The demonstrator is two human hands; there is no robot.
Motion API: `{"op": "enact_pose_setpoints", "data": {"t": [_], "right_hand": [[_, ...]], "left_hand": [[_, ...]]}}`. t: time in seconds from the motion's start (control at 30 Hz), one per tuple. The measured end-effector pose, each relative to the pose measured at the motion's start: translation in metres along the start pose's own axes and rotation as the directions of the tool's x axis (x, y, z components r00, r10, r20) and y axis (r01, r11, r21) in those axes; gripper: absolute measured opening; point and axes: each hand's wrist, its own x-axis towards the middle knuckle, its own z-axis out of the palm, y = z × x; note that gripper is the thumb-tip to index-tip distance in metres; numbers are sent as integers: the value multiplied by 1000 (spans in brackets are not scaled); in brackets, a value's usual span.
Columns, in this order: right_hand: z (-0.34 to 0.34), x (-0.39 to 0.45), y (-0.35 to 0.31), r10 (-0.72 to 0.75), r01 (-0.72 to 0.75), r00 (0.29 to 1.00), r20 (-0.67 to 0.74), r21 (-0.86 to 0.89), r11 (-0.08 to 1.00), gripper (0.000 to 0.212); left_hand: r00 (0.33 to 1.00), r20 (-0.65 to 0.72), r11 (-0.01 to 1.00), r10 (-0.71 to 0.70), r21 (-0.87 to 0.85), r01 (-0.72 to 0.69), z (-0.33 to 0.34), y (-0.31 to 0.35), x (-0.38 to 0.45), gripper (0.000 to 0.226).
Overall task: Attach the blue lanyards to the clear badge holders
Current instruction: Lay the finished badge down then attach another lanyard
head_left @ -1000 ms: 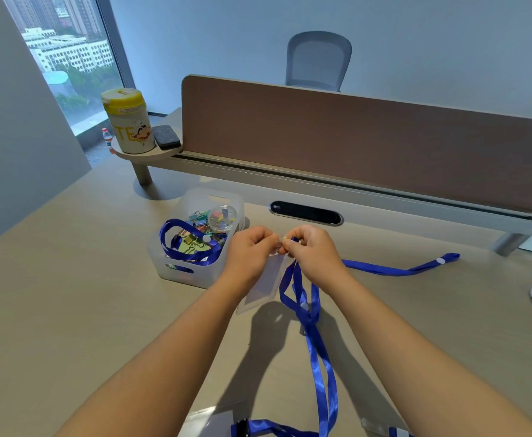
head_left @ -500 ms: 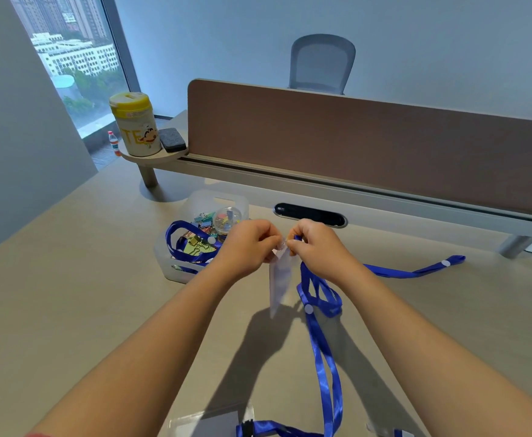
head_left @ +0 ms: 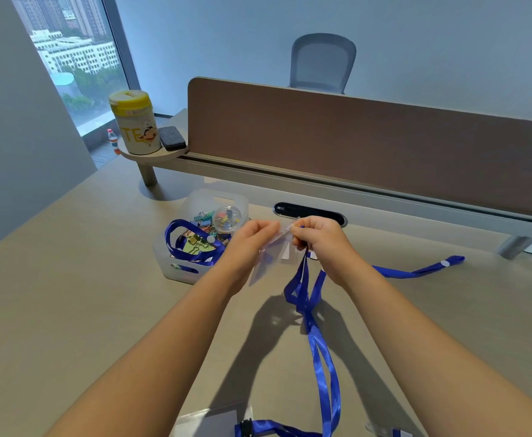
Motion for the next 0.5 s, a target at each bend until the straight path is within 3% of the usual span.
{"op": "enact_pose_setpoints", "data": {"t": [0.13,0.23,0.3,0.4,0.5], "right_hand": [[-6,0,-5,72,-86,995,72,229,970,25],[-10,0,-10,121,-139,990,74,354,925,25],[-16,1,-13,152,-162,987,58,395,904,27],[-27,0,-16,183,-182,983,23,254,950,27],[-36,-2,-16,183,-185,983,-26,-92,978,21]], "left_hand": [[994,75,972,73,219,-88,3,-6,-6,39],[986,59,918,156,361,-167,8,-7,-8,30],[974,-33,889,224,416,-191,10,-8,-8,21],[893,-187,787,410,567,-243,9,-7,-5,19],[785,-158,620,599,712,-330,9,-2,-7,17]]}}
